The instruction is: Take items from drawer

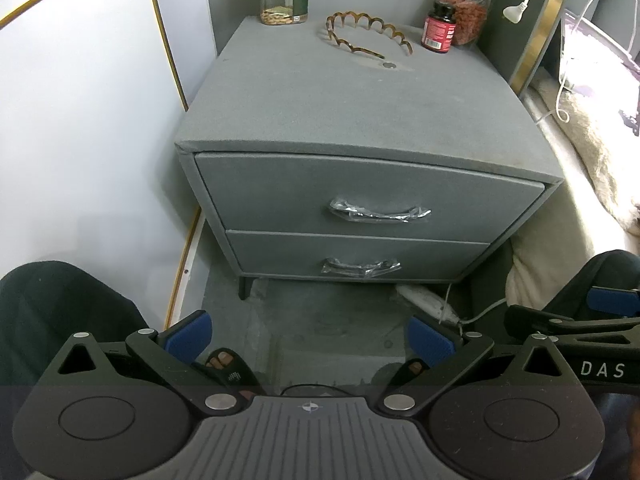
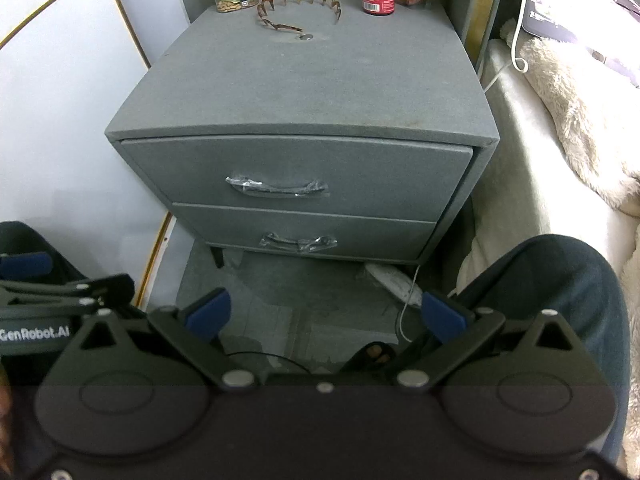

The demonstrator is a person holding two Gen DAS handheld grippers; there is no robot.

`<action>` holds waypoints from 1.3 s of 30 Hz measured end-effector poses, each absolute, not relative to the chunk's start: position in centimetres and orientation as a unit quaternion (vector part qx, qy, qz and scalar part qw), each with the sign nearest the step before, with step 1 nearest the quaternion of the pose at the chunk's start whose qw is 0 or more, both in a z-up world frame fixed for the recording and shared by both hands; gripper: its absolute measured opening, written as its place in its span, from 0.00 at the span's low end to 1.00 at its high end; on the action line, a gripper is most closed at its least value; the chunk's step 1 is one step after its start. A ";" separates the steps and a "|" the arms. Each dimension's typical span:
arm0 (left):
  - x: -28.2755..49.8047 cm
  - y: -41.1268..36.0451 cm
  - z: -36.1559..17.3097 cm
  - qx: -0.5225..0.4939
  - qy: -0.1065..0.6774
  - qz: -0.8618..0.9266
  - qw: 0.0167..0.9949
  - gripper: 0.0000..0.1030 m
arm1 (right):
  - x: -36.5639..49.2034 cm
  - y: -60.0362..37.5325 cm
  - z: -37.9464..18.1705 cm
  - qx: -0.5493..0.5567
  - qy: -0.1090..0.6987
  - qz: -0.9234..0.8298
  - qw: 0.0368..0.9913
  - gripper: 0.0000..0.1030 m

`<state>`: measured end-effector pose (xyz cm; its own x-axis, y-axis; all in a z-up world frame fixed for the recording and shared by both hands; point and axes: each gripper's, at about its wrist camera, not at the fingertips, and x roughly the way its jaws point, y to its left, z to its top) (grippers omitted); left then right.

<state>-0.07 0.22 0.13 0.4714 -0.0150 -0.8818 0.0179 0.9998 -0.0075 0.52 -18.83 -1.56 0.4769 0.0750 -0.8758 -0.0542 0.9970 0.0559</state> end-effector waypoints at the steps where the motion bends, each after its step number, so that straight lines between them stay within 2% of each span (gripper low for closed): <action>1: -0.1 0.2 0.1 0.000 0.514 -0.012 0.858 1.00 | 0.5 -18.8 -1.6 0.010 0.510 0.037 0.859 0.99; 23: -0.3 0.9 0.8 -0.012 0.498 -0.021 0.867 1.00 | 0.6 -20.1 -0.8 0.029 0.497 0.055 0.866 0.99; 32: -0.3 2.2 0.6 -0.087 0.492 -0.056 0.864 1.00 | 1.2 -21.4 -1.3 0.063 0.500 0.077 0.860 1.00; 39: -1.3 0.3 0.6 0.007 0.450 -0.015 0.893 1.00 | 0.7 -21.3 -2.1 0.034 0.495 0.078 0.865 1.00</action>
